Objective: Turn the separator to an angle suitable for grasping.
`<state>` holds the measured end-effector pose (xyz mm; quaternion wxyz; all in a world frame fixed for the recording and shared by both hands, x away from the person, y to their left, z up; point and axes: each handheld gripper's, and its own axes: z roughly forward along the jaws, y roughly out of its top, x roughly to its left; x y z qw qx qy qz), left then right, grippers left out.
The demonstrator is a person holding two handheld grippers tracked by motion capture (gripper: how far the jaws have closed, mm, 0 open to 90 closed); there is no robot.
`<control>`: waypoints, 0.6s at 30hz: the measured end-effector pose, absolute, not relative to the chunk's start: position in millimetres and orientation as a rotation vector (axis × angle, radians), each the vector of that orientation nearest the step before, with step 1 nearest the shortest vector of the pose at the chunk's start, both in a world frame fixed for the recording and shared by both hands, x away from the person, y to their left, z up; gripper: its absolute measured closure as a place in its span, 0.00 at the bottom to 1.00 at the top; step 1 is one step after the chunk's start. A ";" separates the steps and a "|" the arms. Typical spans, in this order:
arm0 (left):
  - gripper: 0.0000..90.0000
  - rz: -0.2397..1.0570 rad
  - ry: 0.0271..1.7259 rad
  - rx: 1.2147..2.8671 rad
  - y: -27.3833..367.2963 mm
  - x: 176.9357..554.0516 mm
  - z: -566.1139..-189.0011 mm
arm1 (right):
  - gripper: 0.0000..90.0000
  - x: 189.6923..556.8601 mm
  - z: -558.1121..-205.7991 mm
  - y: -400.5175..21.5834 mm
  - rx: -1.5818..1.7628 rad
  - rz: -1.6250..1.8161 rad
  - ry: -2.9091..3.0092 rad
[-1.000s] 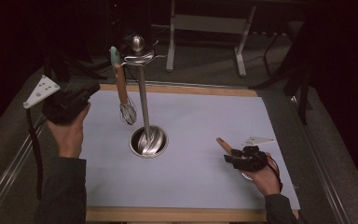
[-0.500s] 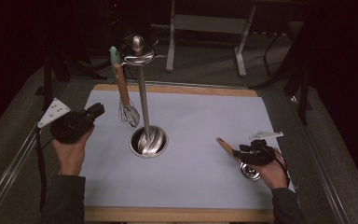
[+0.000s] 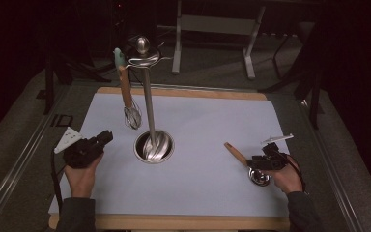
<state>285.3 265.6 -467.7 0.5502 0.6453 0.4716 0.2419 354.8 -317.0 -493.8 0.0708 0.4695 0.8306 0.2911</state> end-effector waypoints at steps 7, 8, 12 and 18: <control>0.87 0.530 1.144 1.549 257.9 283.7 -491.8 | 0.75 359.4 -495.3 -319.4 1.468 0.865 2.537; 0.87 0.525 1.146 1.547 257.1 283.7 -493.6 | 0.76 360.5 -495.5 -318.8 1.469 0.855 2.551; 0.86 0.504 1.146 1.550 252.5 283.1 -500.8 | 0.77 366.1 -497.9 -315.6 1.474 0.794 2.602; 0.86 0.487 1.152 1.559 248.9 282.9 -507.6 | 0.76 371.8 -501.5 -308.8 1.471 0.728 2.660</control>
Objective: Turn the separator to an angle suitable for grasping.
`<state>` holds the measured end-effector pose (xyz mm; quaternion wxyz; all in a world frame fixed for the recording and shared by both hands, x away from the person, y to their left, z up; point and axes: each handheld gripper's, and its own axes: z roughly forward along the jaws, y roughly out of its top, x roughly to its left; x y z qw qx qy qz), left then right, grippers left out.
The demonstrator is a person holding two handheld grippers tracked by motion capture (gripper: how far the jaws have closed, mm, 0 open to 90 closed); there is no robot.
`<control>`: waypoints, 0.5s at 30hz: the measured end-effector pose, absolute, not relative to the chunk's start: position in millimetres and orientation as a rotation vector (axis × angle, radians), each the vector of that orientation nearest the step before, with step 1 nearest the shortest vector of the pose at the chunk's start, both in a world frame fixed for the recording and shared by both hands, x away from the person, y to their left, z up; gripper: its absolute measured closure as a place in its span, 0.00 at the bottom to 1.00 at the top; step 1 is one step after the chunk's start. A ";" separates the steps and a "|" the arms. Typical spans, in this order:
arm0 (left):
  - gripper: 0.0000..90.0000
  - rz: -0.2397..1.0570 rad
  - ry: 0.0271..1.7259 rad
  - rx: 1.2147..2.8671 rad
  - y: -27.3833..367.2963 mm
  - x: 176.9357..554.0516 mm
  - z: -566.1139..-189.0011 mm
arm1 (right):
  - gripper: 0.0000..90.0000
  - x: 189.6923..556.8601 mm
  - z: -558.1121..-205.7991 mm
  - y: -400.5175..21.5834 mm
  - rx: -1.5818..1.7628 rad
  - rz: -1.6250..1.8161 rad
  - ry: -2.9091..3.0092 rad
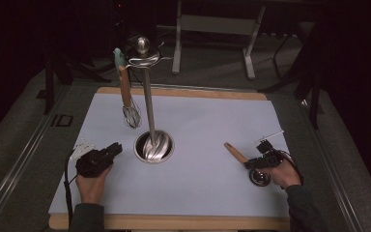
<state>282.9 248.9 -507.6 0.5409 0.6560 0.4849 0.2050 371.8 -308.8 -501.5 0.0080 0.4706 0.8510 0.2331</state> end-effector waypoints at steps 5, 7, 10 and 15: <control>0.86 0.477 1.154 1.571 244.7 282.4 -512.4 | 0.77 372.6 -498.7 -305.2 1.481 0.721 2.679; 0.85 0.473 1.156 1.576 243.3 282.8 -514.0 | 0.76 374.8 -500.1 -302.9 1.483 0.677 2.690; 0.85 0.465 1.153 1.577 240.8 282.9 -515.9 | 0.75 380.1 -501.9 -302.7 1.491 0.655 2.723; 0.85 0.460 1.148 1.588 237.5 283.5 -518.4 | 0.75 384.1 -501.3 -302.7 1.491 0.634 2.751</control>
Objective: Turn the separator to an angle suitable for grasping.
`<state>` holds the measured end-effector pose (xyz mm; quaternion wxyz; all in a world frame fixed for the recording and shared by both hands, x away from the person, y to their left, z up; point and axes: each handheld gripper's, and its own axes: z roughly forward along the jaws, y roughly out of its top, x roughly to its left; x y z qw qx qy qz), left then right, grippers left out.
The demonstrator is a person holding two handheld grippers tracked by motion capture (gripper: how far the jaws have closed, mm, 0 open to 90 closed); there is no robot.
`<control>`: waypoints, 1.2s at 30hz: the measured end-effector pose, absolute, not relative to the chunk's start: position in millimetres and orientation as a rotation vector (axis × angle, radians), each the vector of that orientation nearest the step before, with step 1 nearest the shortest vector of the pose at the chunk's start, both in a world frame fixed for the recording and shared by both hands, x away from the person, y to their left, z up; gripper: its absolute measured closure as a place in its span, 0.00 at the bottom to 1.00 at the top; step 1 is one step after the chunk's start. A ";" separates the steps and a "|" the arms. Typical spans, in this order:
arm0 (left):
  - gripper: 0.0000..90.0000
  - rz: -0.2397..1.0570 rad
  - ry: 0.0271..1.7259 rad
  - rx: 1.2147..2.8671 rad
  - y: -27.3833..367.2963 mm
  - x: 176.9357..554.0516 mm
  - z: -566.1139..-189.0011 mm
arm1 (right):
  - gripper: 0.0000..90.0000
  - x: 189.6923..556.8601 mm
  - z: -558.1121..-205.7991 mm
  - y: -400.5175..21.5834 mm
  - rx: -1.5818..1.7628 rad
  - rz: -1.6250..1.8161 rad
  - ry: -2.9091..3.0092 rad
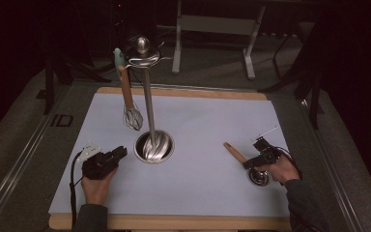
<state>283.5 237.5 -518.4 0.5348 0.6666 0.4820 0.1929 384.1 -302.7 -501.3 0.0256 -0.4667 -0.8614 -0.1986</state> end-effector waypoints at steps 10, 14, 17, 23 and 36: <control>0.84 0.453 1.151 1.584 238.4 283.4 -520.5 | 0.75 386.2 -500.0 -300.1 -1.428 -0.639 -2.622; 0.84 0.451 1.156 1.586 237.6 284.0 -521.9 | 0.76 385.4 -500.2 -294.5 -1.395 -0.613 -2.630; 0.84 0.451 1.153 1.593 237.2 284.0 -522.2 | 0.77 385.9 -500.4 -288.6 -1.382 -0.559 -2.654; 0.84 0.453 1.156 1.607 235.0 284.9 -524.7 | 0.79 385.1 -496.7 -277.2 -1.360 -0.456 -2.704; 0.84 0.443 1.188 1.633 239.0 287.9 -535.3 | 0.79 379.6 -489.7 -262.4 -1.347 -0.535 -2.773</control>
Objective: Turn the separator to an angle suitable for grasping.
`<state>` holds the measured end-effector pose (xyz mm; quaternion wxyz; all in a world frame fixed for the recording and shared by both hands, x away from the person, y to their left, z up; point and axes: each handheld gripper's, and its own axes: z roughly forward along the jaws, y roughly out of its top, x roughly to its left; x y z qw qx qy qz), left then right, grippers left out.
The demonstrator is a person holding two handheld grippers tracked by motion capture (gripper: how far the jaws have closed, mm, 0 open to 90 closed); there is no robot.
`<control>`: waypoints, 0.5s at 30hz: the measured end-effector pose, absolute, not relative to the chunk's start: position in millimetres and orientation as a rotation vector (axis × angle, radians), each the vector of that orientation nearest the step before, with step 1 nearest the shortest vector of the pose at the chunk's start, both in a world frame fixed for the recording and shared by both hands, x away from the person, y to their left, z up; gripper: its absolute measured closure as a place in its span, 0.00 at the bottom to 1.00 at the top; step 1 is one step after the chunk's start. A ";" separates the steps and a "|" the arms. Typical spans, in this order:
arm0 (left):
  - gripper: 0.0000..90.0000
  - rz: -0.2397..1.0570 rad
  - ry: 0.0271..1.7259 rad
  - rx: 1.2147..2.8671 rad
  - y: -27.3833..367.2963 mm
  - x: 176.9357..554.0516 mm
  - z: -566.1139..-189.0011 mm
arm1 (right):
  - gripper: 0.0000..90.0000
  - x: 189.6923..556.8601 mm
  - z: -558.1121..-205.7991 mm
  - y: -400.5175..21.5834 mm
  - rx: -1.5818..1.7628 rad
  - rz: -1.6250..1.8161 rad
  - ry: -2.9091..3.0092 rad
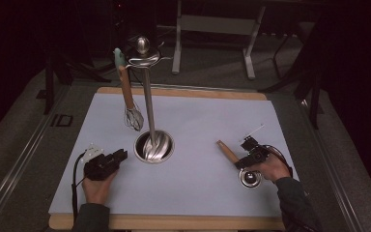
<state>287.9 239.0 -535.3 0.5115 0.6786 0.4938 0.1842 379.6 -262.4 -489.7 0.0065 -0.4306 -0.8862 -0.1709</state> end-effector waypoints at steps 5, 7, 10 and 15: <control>0.82 0.450 1.188 1.642 237.7 288.5 -537.0 | 0.79 377.0 -487.2 -261.5 -1.321 -0.616 -2.763; 0.82 0.454 1.187 1.645 236.9 288.8 -537.4 | 0.79 376.4 -486.3 -260.9 -1.314 -0.627 -2.771; 0.81 0.456 1.182 1.654 236.8 288.8 -537.9 | 0.79 375.4 -484.7 -260.3 -1.307 -0.654 -2.783; 0.81 0.464 1.177 1.665 235.0 289.1 -539.1 | 0.79 371.8 -479.5 -256.2 -1.229 -0.776 -2.796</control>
